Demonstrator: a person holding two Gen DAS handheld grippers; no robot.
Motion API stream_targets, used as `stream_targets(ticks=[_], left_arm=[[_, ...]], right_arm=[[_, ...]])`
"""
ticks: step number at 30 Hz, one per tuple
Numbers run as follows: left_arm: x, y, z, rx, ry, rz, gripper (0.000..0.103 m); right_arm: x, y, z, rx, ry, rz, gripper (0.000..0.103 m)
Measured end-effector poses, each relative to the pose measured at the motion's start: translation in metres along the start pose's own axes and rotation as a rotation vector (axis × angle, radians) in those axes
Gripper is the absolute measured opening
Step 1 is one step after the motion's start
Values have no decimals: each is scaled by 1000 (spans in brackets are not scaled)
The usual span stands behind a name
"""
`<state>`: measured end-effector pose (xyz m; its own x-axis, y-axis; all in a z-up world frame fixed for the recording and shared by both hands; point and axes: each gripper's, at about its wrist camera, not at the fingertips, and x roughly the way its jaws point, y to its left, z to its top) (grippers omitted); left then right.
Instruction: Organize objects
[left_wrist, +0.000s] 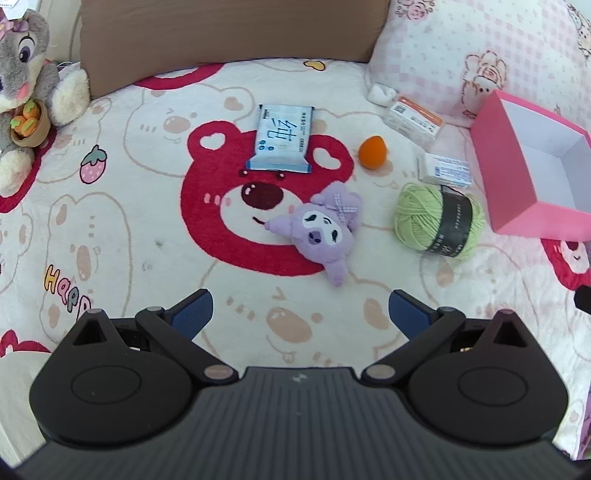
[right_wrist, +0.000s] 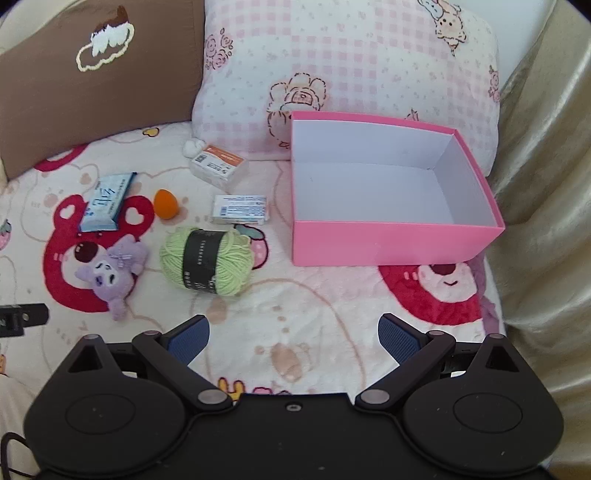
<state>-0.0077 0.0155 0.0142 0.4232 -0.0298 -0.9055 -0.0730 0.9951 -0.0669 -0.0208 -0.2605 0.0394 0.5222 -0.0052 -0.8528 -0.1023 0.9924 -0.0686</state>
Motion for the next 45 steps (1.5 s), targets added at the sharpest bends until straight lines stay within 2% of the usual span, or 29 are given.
stream_targets(ticks=[5,9,16,20,29,34,38,42,45], left_arm=[[-12,-5,-1,19,12,-45,103],[-22,-11,-2,51,-21,-17,103],[-25,-13,-3,63,-13,-50,103],[-32,-16,-4,98,-32,-29,103],[-41,-16,-2,110,-47,-26,103],[-28,-15,-8,84,15,-59,103],[-29,-14,-9,80,3,-38,103],[-31,-12,-8,66,4,-47,103],[-34,-9,-9,43,-23,-53,102]], right_arm=[[-11,4,1,-9,-31,3,100],[-18,5,4,-6,-49,3,100],[-20,7,3,-5,-73,-20,100],[-20,9,2,-25,-76,-8,100],[-21,13,3,-38,-86,0,100],[-18,14,3,-38,-77,17,100],[-17,15,3,-42,-74,14,100],[-16,13,3,-35,-70,11,100],[-16,14,2,-47,-83,18,99]])
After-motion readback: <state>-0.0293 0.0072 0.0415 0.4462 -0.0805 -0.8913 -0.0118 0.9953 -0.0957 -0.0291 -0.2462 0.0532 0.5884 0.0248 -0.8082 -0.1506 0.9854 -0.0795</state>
